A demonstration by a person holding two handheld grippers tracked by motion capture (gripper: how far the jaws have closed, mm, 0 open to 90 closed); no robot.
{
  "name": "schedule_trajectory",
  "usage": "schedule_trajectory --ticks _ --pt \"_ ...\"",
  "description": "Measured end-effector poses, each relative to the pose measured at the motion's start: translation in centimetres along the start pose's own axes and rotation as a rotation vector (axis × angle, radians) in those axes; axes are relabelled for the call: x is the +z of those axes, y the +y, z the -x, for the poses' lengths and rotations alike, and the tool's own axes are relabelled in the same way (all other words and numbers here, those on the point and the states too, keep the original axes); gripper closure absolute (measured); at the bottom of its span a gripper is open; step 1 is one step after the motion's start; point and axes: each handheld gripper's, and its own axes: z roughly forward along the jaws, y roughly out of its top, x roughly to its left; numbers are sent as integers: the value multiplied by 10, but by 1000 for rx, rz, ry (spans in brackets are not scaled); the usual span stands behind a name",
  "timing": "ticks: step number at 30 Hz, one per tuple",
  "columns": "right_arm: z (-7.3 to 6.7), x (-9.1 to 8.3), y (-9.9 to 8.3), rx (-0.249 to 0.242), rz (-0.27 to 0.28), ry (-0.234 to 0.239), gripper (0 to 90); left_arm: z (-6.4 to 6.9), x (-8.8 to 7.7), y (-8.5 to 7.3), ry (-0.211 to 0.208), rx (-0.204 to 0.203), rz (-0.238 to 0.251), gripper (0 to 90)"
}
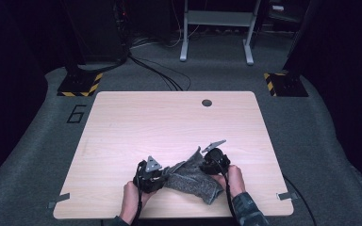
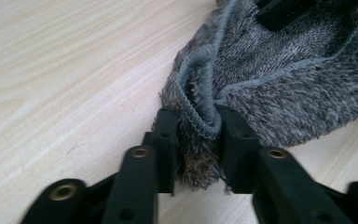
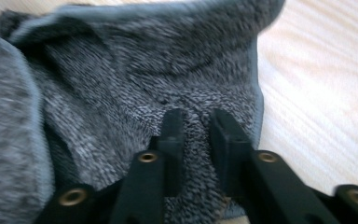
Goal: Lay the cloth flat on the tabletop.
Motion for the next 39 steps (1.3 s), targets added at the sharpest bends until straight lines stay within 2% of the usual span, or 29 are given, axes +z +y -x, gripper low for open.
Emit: schedule_trajectory --ticks 3,10,12,13,15,16,18,21,22,23,25,26,28,29,31,34,36,39 --pt "3 0 -4 11 0 -7 812 -7 -2 -3 -11 -26 19 779" --pt "10 -9 -14 74 -4 -27 826 -24 -8 -2 -15 -47 40 772" --pt "10 -12 -18 92 -5 -30 826 -28 -8 -3 -34 -53 39 762" --pt "10 -14 -20 102 -6 -30 826 -29 -7 -4 -28 -58 42 751" --pt "11 -19 -25 123 -8 -29 825 -33 -6 -6 -56 -73 31 724" --pt "10 -21 -28 131 -7 -29 825 -34 -6 -8 -55 -77 26 704" --pt "9 -24 -33 141 -5 -27 818 -36 -6 -11 -67 -87 2 613" --pt "9 -29 -38 135 6 -20 790 -35 -11 -15 -51 -108 6 448" --pt "9 -31 -38 131 20 -24 780 -36 -13 -15 -41 -99 9 409" --pt "9 -33 -37 131 29 -20 769 -35 -16 -15 -34 -118 26 370" --pt "9 -39 -35 122 61 -21 757 -35 -24 -12 -24 -122 39 327" --pt "9 -41 -33 107 77 -26 752 -35 -26 -10 -10 -121 55 314" --pt "6 -44 -29 81 103 -14 746 -36 -30 -7 10 -121 57 309" --pt "5 -45 -26 59 113 -11 746 -34 -30 -5 34 -129 62 306" --pt "2 -43 -21 21 117 17 745 -32 -27 -3 46 -121 54 304" --pt "-1 -29 -16 -13 86 50 741 -27 -19 -4 47 -88 27 294" --pt "0 -19 -13 -6 70 40 738 -24 -13 -6 58 -77 10 289" --pt "5 -9 -9 51 67 10 739 -22 -7 -9 66 -68 -22 280"
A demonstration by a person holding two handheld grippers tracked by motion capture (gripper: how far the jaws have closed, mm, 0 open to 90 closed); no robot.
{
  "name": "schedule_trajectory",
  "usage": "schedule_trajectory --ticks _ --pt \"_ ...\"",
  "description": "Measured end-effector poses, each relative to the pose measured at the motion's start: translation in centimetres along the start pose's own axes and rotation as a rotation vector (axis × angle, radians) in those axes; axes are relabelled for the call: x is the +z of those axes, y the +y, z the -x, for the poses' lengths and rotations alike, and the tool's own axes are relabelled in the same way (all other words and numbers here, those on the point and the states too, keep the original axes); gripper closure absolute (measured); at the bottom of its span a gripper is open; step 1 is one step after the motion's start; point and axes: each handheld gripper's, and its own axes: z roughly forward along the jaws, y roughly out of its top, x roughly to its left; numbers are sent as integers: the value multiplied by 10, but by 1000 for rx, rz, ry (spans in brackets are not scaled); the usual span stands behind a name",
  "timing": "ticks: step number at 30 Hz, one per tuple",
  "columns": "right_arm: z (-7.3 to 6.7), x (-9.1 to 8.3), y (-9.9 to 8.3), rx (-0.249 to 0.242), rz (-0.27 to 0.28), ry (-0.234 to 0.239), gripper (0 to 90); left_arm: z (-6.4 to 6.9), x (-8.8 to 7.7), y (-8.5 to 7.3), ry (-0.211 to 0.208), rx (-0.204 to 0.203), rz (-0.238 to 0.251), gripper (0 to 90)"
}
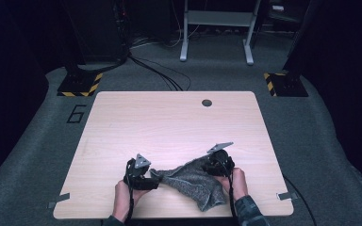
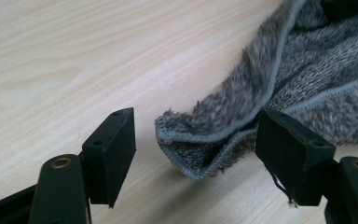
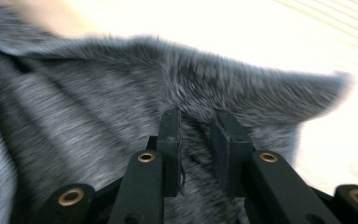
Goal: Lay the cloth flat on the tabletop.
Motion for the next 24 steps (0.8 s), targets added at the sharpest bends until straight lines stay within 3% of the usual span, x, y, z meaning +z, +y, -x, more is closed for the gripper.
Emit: schedule_trajectory --ticks 4,9,11,14,16,20,24 --pt "12 7 1 60 -14 -47 732 -3 5 -3 10 22 -43 270" --pt "17 8 -4 112 -24 -64 729 -10 8 -8 21 -13 -42 269" --pt "16 5 -6 109 -30 -65 715 -15 5 -8 16 -38 -35 269" --pt "13 -4 -10 96 -18 -63 659 -23 0 -6 9 -65 -3 269" --pt "14 -13 -11 92 14 -58 562 -27 -2 -2 7 -74 2 258" --pt "27 -24 -9 119 51 -74 405 -33 2 9 -4 -80 3 251" --pt "42 -23 -2 123 55 -82 351 -33 16 15 -16 -66 -26 251"
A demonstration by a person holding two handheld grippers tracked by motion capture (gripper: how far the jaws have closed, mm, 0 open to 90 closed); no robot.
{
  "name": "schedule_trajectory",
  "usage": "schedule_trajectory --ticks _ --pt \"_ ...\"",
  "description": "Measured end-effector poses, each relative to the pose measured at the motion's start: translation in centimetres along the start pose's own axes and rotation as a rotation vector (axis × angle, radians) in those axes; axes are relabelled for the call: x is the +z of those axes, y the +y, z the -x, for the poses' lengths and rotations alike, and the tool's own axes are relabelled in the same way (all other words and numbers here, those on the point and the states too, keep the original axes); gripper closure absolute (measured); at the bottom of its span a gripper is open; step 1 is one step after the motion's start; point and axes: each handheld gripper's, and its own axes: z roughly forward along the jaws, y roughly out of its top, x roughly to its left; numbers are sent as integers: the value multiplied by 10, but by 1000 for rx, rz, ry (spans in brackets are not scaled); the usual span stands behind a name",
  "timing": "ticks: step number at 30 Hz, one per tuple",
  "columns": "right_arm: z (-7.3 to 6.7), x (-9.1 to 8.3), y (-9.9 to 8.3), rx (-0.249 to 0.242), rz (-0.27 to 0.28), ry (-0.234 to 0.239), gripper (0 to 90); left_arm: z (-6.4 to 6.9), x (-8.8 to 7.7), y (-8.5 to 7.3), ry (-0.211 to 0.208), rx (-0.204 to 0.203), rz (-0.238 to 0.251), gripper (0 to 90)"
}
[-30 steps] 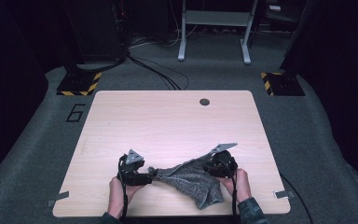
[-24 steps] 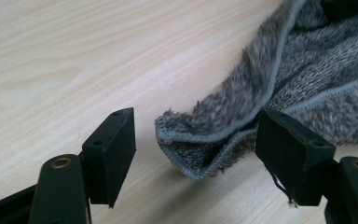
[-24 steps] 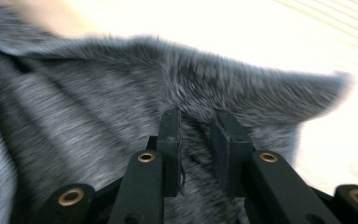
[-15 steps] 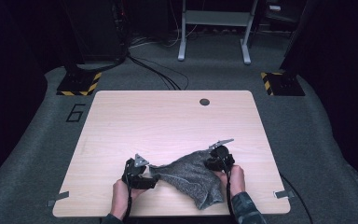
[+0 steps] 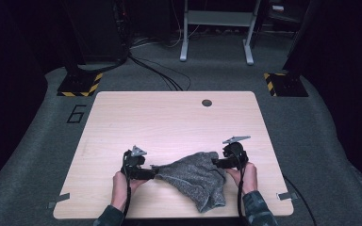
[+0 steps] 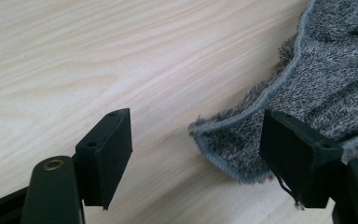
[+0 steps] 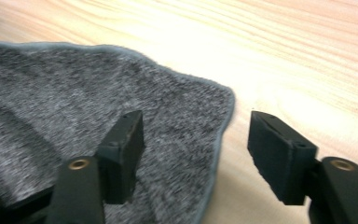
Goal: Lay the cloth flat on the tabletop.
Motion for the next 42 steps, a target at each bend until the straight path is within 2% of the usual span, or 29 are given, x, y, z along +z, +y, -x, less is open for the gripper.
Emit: schedule_trajectory --ticks 1,5,9,15,20,22,26,34,38,42 --pt "2 2 2 2 -8 11 345 1 3 1 -3 5 -9 251" --pt "7 18 8 -15 -36 -5 325 1 12 4 -13 22 -34 284" --pt "11 31 13 -20 -61 -7 338 2 18 5 -11 36 -57 389" --pt "12 44 18 -31 -89 -31 456 2 20 5 -16 41 -71 555" --pt "10 43 18 -47 -84 -42 641 2 20 5 -5 49 -75 666" --pt "10 42 17 -37 -91 -41 708 3 20 5 2 55 -75 711" --pt "10 39 14 -38 -92 -24 831 6 21 5 15 72 -73 773" --pt "10 38 11 -3 -93 -8 878 8 22 5 28 93 -60 862" --pt "10 32 7 2 -53 -9 883 5 18 5 26 87 -42 868" --pt "8 17 5 6 -1 -6 886 2 11 7 20 87 -21 870"
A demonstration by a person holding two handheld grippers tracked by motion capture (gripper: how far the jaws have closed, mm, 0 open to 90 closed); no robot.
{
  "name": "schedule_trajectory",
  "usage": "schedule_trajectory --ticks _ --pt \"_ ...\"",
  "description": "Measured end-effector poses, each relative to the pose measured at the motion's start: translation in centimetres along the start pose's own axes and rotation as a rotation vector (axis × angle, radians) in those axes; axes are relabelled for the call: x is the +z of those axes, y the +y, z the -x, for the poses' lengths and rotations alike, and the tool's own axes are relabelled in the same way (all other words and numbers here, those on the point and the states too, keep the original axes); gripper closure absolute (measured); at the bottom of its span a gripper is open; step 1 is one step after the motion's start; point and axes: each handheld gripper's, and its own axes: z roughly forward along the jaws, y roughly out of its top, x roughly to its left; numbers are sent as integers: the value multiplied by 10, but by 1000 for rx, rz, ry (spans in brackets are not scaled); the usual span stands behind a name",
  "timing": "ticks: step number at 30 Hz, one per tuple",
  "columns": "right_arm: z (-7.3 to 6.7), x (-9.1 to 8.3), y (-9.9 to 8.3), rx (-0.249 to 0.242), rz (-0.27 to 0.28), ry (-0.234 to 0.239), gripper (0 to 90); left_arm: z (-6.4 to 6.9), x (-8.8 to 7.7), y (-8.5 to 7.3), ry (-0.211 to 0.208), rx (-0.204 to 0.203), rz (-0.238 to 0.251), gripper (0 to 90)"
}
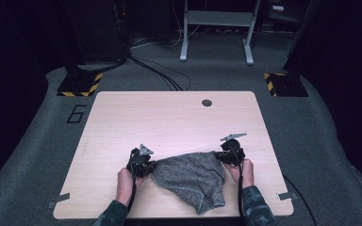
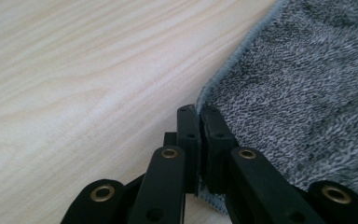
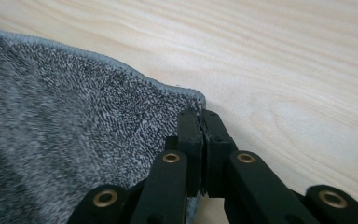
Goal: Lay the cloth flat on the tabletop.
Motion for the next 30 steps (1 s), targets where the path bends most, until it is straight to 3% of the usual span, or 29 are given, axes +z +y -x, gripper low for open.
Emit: schedule_trajectory --ticks 14,21,25,26,27,29,30 --pt "-17 -46 -9 2 67 17 890 2 -19 2 -34 5 25 875" --pt "-17 -47 -7 -16 68 15 892 -3 -13 6 -31 15 12 881" --pt "-6 -34 12 -19 59 -3 893 -19 0 22 -7 25 3 883" --pt "2 -28 31 -22 69 -20 894 -34 1 40 15 25 12 883" --pt "5 -28 42 -11 83 -31 894 -42 -2 51 36 23 38 884" --pt "9 -37 71 -44 139 -48 894 -54 -22 82 91 48 97 884" --pt "9 -37 71 -44 139 -48 894 -54 -22 82 91 48 97 883"
